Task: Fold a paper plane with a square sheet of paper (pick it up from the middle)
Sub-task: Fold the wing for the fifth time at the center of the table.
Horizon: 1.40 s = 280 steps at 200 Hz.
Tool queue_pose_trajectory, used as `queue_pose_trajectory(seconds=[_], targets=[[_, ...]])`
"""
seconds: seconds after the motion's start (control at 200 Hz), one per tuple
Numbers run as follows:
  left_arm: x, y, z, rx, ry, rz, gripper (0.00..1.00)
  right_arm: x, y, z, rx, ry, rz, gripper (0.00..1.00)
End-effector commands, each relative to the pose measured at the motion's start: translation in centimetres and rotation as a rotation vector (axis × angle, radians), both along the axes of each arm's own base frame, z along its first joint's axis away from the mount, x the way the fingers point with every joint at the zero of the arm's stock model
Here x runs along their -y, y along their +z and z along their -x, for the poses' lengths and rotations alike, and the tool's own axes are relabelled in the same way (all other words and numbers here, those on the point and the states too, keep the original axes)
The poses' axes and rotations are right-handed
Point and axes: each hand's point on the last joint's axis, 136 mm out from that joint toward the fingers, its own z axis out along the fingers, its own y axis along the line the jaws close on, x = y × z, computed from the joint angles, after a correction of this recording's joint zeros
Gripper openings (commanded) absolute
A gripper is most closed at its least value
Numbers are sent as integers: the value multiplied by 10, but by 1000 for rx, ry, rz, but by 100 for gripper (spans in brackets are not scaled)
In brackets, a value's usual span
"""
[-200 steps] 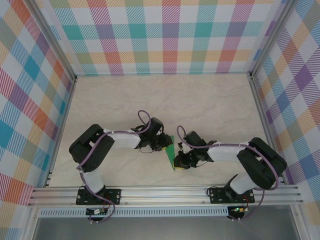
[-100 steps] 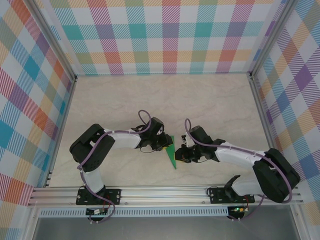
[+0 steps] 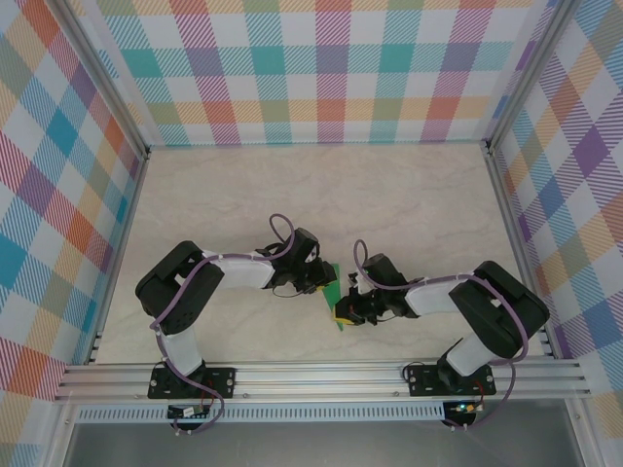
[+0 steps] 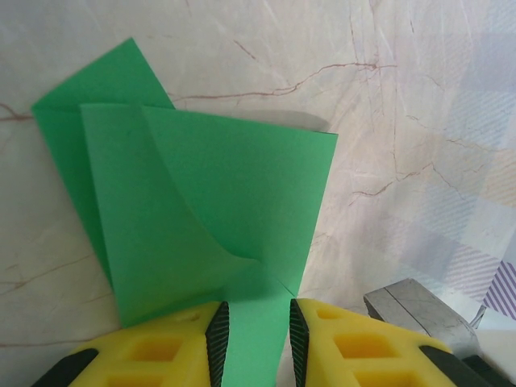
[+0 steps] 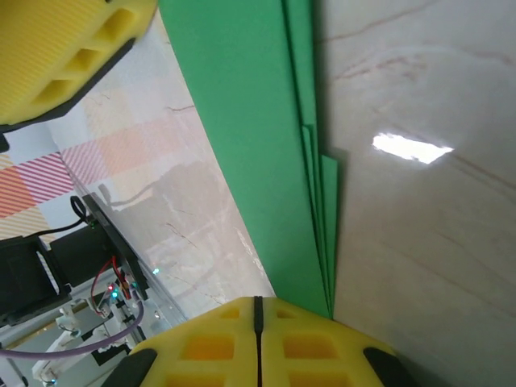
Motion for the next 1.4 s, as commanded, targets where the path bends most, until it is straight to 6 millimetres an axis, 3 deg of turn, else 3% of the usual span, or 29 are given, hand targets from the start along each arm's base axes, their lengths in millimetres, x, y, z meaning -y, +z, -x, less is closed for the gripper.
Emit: queue_pose_trajectory(seconds=[0.0, 0.355, 0.605, 0.695, 0.91, 1.035, 1.275, 1.395], targets=[[-21, -38, 17, -74, -2, -140, 30, 12, -20, 25, -83, 32, 39, 7], [-23, -39, 18, -76, 5, -146, 30, 27, -20, 45, -66, 105, 131, 8], [-23, -40, 18, -80, 8, -148, 30, 40, -32, 60, -64, 136, 223, 7], [-23, -40, 17, -77, 8, -148, 30, 40, -25, 52, -17, 112, 229, 7], [-22, -38, 17, -77, 5, -144, 30, 19, 23, 15, 171, 42, 143, 9], [-21, -37, 17, -75, 2, -140, 30, 8, 37, -3, 224, 2, 110, 10], [-19, -34, 16, -74, -5, -135, 30, -8, 20, -23, 191, -47, 115, 10], [-19, -34, 17, -72, -10, -134, 30, -3, -2, -17, 138, -24, 179, 8]])
